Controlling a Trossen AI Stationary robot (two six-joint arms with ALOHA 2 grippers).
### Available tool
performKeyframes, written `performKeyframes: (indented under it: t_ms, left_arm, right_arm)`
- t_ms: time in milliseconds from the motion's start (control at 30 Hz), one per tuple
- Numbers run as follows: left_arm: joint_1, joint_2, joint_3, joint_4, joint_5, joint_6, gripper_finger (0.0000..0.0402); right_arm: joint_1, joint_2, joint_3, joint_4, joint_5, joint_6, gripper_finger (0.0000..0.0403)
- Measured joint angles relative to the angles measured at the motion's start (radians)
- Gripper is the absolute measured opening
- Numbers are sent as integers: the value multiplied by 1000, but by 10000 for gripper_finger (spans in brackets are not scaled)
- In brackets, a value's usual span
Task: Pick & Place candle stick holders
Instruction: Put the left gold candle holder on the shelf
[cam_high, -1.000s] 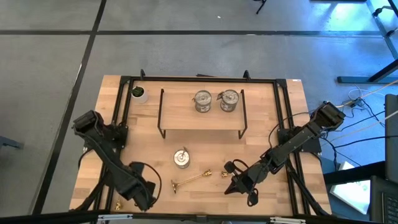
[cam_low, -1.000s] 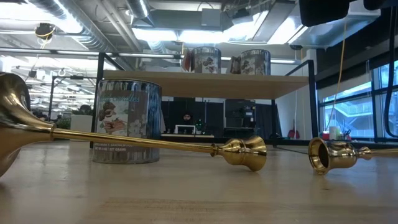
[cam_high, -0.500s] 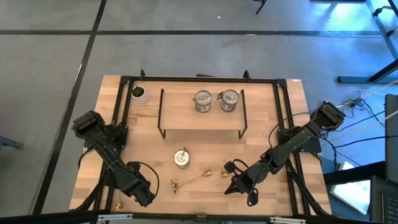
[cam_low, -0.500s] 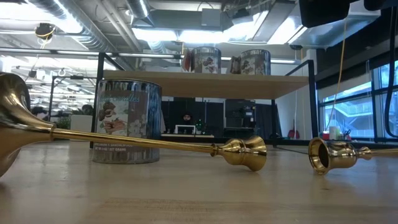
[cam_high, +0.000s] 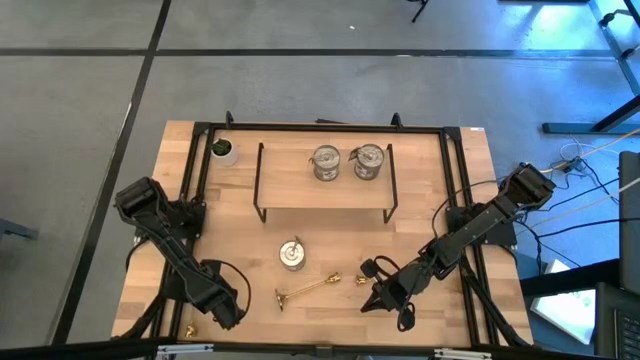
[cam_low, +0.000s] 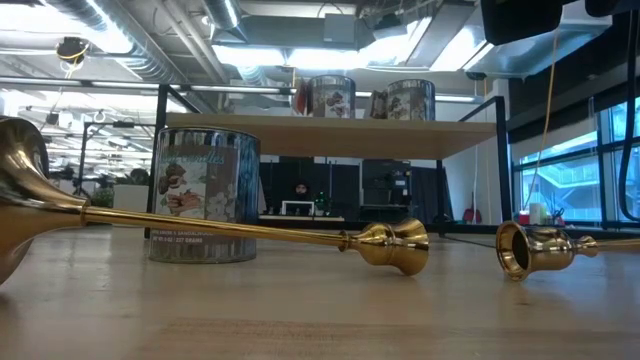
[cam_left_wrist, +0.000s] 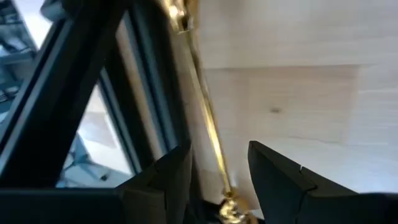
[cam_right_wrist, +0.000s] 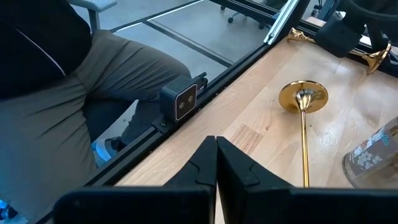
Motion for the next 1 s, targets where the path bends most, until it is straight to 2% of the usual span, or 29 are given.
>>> performKeyframes:
  t_ms: [700,1000]
  left_arm:
    - [-8,0,-16,-5,-36,3,154]
    - [-8,0,-16,-19,-27,2,124]
  right_arm:
    - [0,0,0,0,-1,0,3]
    - [0,0,0,1,-3,0,3]
